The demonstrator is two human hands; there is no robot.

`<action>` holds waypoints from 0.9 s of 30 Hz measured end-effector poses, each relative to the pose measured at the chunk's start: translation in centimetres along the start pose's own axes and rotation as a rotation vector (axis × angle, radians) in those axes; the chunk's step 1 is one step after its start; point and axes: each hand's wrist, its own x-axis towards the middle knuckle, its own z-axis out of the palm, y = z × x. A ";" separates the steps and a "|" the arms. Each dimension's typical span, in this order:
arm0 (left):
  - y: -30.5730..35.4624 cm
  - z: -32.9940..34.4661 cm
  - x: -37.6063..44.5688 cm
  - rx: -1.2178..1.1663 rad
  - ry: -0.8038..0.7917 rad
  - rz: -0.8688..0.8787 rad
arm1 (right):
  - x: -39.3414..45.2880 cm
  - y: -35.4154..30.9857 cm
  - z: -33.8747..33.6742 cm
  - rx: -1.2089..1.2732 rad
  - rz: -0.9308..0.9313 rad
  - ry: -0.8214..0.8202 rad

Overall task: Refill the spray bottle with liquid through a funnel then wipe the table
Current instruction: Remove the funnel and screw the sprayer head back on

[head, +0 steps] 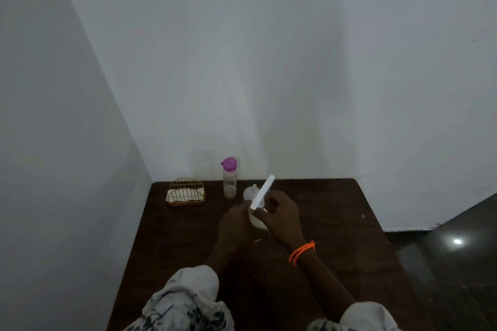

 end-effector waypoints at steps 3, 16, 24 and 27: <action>-0.1 0.1 0.1 0.016 0.002 0.004 | 0.1 0.2 0.3 -0.021 0.025 0.052; -0.3 -0.8 0.4 0.010 -0.060 -0.061 | 3.0 -0.2 -3.1 0.140 0.055 -0.339; -1.3 -1.6 0.4 -0.024 0.003 -0.089 | -1.1 -1.2 -3.0 0.060 -0.005 -0.185; -1.5 -1.6 0.5 -0.045 -0.005 -0.094 | -3.4 -1.6 -1.7 0.047 -0.073 -0.118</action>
